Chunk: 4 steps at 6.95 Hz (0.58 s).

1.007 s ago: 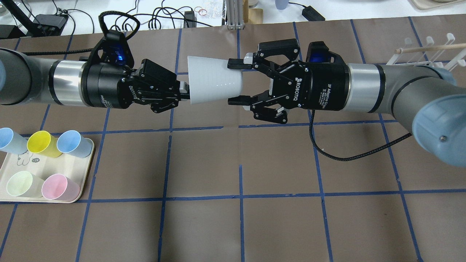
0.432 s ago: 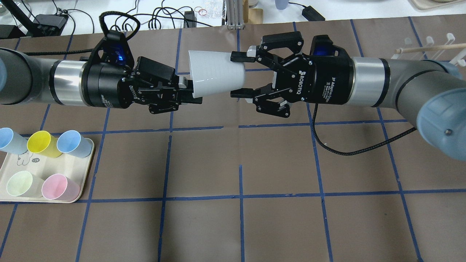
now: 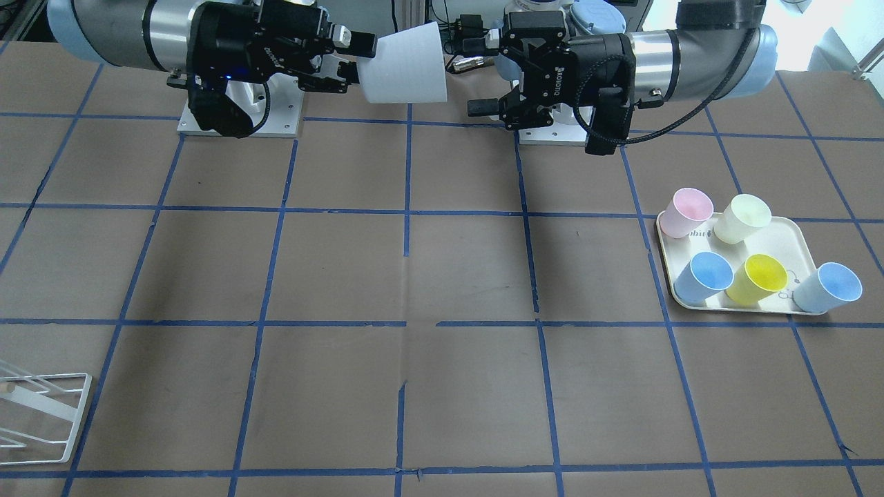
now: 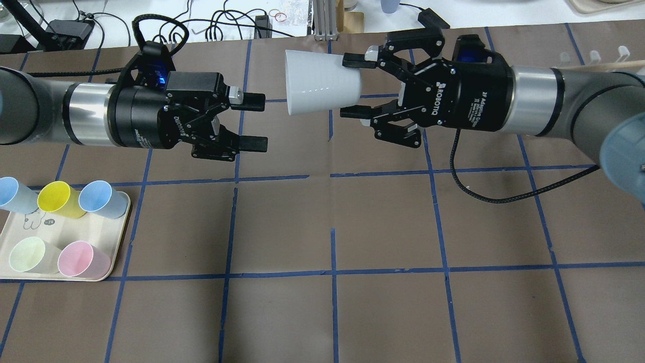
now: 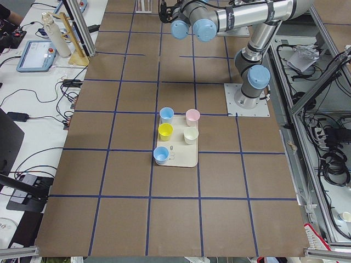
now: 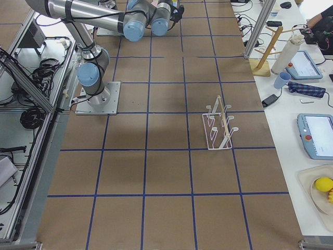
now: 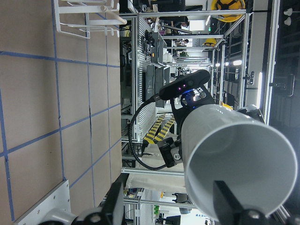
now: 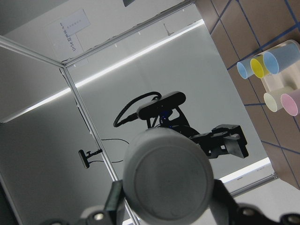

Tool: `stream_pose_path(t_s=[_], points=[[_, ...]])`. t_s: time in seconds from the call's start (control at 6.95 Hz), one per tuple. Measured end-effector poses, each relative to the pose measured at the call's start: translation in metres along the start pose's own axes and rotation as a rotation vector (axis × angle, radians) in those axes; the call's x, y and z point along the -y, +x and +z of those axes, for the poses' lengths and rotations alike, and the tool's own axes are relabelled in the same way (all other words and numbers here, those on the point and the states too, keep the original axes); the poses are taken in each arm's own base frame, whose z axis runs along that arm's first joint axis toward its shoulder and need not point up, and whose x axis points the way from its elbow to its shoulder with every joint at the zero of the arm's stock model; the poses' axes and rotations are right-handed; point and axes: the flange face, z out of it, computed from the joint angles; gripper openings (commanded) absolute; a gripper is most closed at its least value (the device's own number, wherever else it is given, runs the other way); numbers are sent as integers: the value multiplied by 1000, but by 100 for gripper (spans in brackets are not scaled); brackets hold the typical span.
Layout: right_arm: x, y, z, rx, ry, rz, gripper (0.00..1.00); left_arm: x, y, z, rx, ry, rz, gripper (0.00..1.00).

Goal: Transfer IKEA cup to right arm and place on rack

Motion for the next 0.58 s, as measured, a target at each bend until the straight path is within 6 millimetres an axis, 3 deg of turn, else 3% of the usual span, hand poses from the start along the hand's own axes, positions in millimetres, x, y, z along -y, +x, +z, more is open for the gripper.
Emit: stream_pose_path(t_s=[0.29, 0.58], points=[[16, -6, -38, -36, 74, -10, 9, 4, 4, -4, 16, -2, -60, 100], [25, -17, -87, -223, 147, -44, 7, 20, -5, -6, 115, -33, -117, 100]])
